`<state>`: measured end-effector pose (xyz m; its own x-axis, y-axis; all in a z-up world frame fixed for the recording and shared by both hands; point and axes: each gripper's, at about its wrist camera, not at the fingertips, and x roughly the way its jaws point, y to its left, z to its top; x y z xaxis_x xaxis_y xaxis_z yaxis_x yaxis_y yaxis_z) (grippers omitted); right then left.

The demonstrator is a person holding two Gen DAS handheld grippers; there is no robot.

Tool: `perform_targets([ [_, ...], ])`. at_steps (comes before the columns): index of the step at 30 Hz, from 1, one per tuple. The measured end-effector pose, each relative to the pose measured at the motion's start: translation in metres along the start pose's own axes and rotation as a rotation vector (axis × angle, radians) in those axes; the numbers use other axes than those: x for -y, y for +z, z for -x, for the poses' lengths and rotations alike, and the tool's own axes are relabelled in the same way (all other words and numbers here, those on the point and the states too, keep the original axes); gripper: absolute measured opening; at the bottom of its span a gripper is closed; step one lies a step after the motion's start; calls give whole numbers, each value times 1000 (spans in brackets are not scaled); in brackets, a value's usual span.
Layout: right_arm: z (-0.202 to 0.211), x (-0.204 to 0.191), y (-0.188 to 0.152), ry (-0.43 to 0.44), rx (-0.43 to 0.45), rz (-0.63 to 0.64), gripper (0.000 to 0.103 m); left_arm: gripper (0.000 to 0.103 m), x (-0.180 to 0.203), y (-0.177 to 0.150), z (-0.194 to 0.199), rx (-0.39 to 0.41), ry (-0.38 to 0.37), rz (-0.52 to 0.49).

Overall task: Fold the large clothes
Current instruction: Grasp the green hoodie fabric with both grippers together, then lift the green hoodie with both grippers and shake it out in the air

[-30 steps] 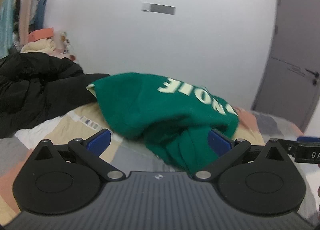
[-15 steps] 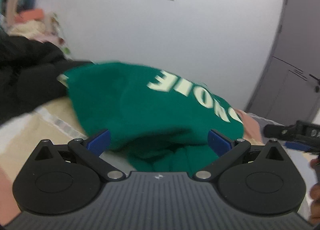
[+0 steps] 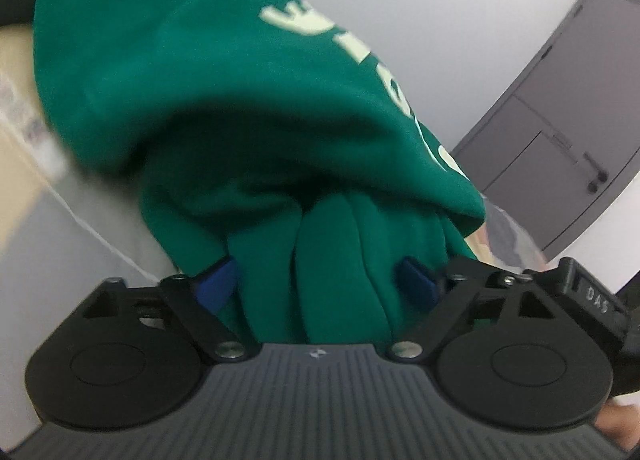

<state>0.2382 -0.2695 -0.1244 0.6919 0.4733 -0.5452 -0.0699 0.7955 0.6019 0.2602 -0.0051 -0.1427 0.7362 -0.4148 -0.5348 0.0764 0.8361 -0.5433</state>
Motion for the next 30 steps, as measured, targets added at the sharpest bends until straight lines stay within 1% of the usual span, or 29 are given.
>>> perform_targets([
  [1,-3,-2,-1,5,-5,13,101,77,-2,-2,-2,-4,-23,16],
  [3,-7,-5,-3,-8,-7,48,94,57,-4,-2,-2,-5,-68,33],
  [4,-7,-6,-3,-8,0,58,88,52,-4,-1,0,-6,-90,41],
  [5,-8,-6,-3,-5,7,66,80,43,-2,0,2,-10,-102,42],
  [6,-7,-7,-3,1,9,75,77,36,4,1,7,-12,-102,36],
  [7,-6,-9,-2,7,12,89,67,33,6,1,12,-12,-102,29],
  [8,-4,-12,-1,10,19,108,61,29,10,1,18,-8,-110,21],
  [9,0,-17,-2,12,26,135,52,23,12,0,24,-1,-117,16],
  [10,3,-23,-2,13,32,167,40,21,15,-1,31,5,-125,11],
  [12,12,-32,-2,31,45,222,27,17,21,-3,48,20,-142,7],
  [13,18,-38,-4,46,49,240,24,17,25,-5,60,33,-147,3],
  [17,52,-64,-11,117,81,326,21,16,34,-5,113,77,-176,-2],
  [19,69,-77,-15,139,95,365,21,16,41,-5,137,86,-196,-9],
  [21,90,-80,-21,165,103,382,21,16,50,-11,163,100,-213,-24],
  [22,102,-85,-25,180,110,395,20,16,55,-16,174,110,-224,-14],
  [24,119,-91,-30,198,116,421,20,16,58,-31,208,111,-242,2],
  [25,128,-93,-36,202,116,437,20,16,61,-32,214,108,-242,-1],
  [28,155,-94,-50,205,107,490,20,16,73,-50,247,100,-262,-27],
  [29,164,-93,-54,202,101,505,20,16,76,-57,256,85,-258,-36],
  [30,171,-92,-58,194,89,513,20,16,78,-64,258,59,-237,-41],
])
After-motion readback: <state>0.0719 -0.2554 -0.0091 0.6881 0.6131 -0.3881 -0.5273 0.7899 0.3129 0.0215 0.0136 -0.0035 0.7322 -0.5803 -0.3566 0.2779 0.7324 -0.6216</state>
